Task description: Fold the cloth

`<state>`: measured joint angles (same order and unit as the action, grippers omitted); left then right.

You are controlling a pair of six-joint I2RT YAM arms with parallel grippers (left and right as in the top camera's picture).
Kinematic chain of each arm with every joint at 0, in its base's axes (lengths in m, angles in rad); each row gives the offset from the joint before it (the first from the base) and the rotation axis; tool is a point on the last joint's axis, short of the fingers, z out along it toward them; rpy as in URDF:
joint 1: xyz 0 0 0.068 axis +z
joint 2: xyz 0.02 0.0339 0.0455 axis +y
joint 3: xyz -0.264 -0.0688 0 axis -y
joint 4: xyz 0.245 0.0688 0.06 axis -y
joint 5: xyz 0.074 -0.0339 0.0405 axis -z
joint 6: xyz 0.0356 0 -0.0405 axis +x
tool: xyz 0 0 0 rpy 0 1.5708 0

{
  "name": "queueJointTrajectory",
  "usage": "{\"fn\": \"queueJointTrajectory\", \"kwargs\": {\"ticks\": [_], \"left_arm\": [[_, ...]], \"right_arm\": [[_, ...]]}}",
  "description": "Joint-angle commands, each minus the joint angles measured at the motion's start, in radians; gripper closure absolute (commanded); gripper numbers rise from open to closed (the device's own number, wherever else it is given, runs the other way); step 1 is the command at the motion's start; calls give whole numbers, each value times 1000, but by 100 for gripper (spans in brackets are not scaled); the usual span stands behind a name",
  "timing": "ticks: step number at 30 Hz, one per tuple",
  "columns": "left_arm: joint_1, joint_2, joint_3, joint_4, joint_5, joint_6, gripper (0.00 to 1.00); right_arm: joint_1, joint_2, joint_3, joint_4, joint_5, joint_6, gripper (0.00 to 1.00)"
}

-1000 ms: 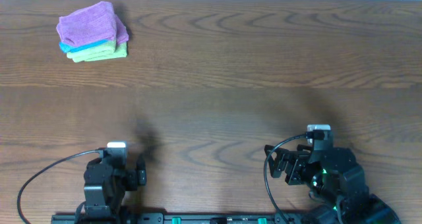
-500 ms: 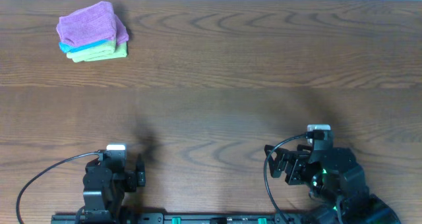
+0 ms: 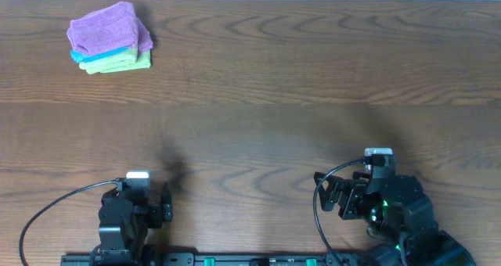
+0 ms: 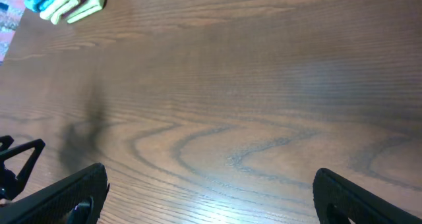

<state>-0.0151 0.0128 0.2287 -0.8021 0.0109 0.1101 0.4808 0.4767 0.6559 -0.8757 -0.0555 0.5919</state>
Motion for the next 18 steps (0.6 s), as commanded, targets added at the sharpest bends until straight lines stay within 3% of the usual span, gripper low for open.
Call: {"fn": "queueJointTrajectory", "kwargs": {"ticks": [1, 3, 7, 10, 18], "left_arm": [[1, -9, -44, -28, -21, 24, 4], [1, -9, -44, -28, -21, 24, 5], [1, -9, -44, -28, -21, 24, 5], [1, -9, -44, -27, -21, 24, 5], [1, -9, -44, -28, -21, 24, 5]], "right_arm": [[-18, -4, -10, -36, 72, -14, 1], [-61, -6, -41, -61, 120, -56, 1], [-158, -75, -156, 37, 119, -296, 1], [-260, -171, -257, 85, 115, -371, 1], [-488, -357, -494, 179, -66, -626, 1]]}}
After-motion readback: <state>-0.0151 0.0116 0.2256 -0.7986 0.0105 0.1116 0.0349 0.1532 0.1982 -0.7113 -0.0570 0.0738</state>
